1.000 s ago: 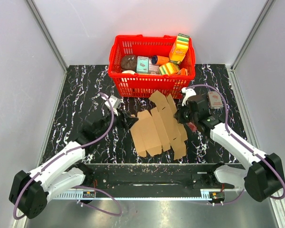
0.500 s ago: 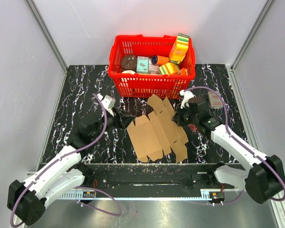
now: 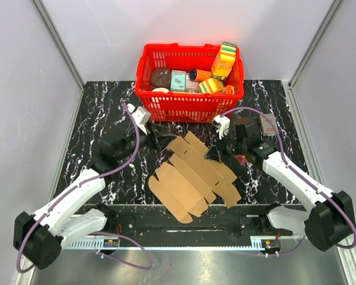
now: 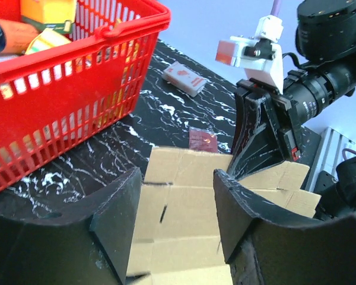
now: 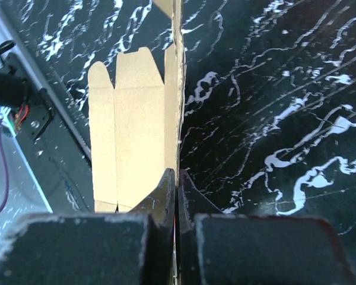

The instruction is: Fold the paper box

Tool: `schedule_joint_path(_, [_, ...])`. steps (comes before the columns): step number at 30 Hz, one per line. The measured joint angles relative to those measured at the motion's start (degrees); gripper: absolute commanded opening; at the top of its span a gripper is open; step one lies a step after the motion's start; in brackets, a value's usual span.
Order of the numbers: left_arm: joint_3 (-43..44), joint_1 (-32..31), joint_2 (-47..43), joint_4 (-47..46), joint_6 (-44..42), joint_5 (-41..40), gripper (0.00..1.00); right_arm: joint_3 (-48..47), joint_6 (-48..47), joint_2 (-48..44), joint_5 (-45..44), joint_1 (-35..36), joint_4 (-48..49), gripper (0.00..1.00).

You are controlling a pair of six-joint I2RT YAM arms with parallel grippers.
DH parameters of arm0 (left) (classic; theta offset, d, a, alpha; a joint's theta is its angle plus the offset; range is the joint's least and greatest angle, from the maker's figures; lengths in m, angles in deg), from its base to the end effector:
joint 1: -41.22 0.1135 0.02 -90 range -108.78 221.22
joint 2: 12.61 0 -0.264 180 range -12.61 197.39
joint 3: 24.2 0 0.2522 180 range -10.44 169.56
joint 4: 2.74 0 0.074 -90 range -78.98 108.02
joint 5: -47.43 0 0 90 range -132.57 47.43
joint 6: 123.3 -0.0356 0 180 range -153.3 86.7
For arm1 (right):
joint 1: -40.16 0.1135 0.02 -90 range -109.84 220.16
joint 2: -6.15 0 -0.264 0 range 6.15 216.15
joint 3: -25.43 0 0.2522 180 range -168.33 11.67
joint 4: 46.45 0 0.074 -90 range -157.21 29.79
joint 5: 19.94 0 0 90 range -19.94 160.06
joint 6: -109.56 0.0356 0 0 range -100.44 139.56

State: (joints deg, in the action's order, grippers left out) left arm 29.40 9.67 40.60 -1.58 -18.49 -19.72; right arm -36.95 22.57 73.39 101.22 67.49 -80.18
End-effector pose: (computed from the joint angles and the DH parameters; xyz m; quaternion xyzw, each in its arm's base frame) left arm 0.1810 -0.1274 0.3252 0.2392 0.6701 -0.4006 0.5773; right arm 0.2144 0.1315 0.2704 -0.2967 0.8239 0.3429 0.3399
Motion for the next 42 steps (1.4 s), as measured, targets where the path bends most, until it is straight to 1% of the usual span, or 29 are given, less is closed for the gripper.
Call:
schedule_joint_path(4, [4.2,0.0,4.8,-0.9,-1.5,3.7,0.58,-0.5,-1.4,-0.3,4.8,0.0,-1.2,0.0])
schedule_joint_path(8, [8.7,0.0,9.7,-0.7,-2.3,5.3,0.54,-1.9,-3.4,-0.4,9.1,0.0,-2.6,0.0])
schedule_joint_path(11, [10.7,0.0,12.3,0.2,-2.4,5.1,0.48,-2.1,-4.5,-0.8,11.6,0.0,-2.9,0.0])
schedule_joint_path(12, [11.0,0.0,12.9,0.5,-2.3,4.9,0.43,-2.1,-4.7,-1.0,12.1,0.0,-3.0,0.0])
schedule_joint_path(14, [11.6,0.0,14.0,1.8,-2.3,4.0,0.39,-2.1,-4.9,-1.2,12.9,0.0,-3.0,0.0])
schedule_joint_path(15, [12.1,0.0,14.6,2.7,-2.2,3.2,0.33,-2.1,-4.9,-1.4,13.2,0.0,-3.0,0.0])
schedule_joint_path(18, [13.6,0.0,16.0,4.8,-2.0,0.1,0.27,-2.1,-5.0,-1.9,13.6,0.0,-3.0,0.0])
schedule_joint_path(19, [14.0,0.0,16.3,5.4,-1.8,-0.9,0.23,-2.1,-5.0,-2.1,13.6,0.0,-3.0,0.0])
schedule_joint_path(21, [14.6,0.0,16.7,6.5,-1.5,-3.2,0.19,-2.1,-5.1,-2.4,13.8,0.0,-2.9,0.0])
schedule_joint_path(22, [15.0,0.0,16.9,6.8,-1.4,-4.0,0.13,-2.1,-5.1,-2.5,14.0,0.0,-2.9,0.0])
schedule_joint_path(27, [17.1,0.0,18.9,7.8,-1.2,-5.8,0.01,-2.1,-5.1,-3.1,14.5,0.0,-2.3,0.0])
schedule_joint_path(35, [18.3,-0.5,22.1,11.9,-2.9,-4.2,0.0,-2.0,-5.1,-4.7,14.3,0.1,-1.3,0.0])
schedule_joint_path(42, [18.4,-1.9,22.4,14.4,-5.0,-1.8,0.0,-1.9,-4.9,-4.7,12.4,0.0,-0.9,0.0])
